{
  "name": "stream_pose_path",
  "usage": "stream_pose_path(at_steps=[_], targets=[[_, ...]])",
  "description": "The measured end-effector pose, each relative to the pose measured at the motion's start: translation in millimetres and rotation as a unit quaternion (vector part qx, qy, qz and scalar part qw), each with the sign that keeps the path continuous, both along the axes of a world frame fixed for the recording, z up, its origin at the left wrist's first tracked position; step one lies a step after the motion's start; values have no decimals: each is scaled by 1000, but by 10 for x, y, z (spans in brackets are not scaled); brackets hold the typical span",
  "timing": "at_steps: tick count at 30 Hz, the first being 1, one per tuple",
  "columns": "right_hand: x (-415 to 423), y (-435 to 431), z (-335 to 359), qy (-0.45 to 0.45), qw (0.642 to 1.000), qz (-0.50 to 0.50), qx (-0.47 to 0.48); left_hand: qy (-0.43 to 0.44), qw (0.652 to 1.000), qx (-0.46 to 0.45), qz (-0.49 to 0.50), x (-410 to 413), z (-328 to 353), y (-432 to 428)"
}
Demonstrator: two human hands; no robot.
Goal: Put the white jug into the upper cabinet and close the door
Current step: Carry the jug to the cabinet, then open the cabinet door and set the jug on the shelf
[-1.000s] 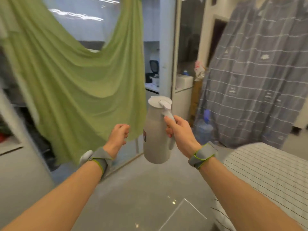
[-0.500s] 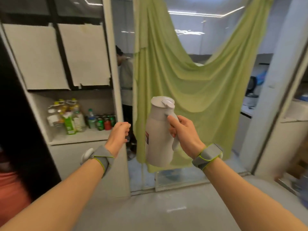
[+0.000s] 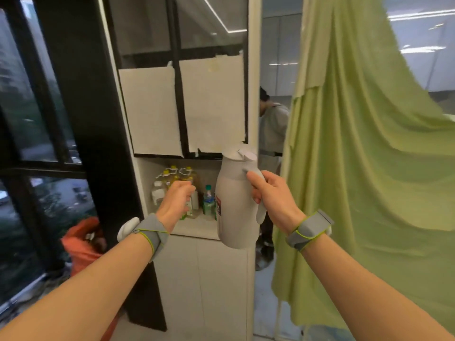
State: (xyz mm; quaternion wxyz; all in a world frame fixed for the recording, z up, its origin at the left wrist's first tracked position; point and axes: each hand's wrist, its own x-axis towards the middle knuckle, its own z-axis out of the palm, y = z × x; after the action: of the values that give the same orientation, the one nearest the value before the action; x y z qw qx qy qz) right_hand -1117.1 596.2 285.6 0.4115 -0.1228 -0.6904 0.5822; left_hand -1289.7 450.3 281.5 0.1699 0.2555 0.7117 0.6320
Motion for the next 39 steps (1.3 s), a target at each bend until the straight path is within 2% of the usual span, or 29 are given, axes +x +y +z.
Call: stream_pose_path(at_steps=[10,17,22,32,39], targets=[[-1602,259,169,0,1000,7,11,56,998,11,4,-1616,162,314],[-2637,261,292,5,998,-62,9,83,993,16,-82,-2869,337,787],[-3038,316,470,-2,993,-120,10,82,987,17,-135,-3467,547,1270],[-3217,463,583,-2,988,-153,10,89,982,69,-155,-3757,807,1866],[-3159,508,658,20,988,-156,5,64,988,79,-113,-3776,832,1904]])
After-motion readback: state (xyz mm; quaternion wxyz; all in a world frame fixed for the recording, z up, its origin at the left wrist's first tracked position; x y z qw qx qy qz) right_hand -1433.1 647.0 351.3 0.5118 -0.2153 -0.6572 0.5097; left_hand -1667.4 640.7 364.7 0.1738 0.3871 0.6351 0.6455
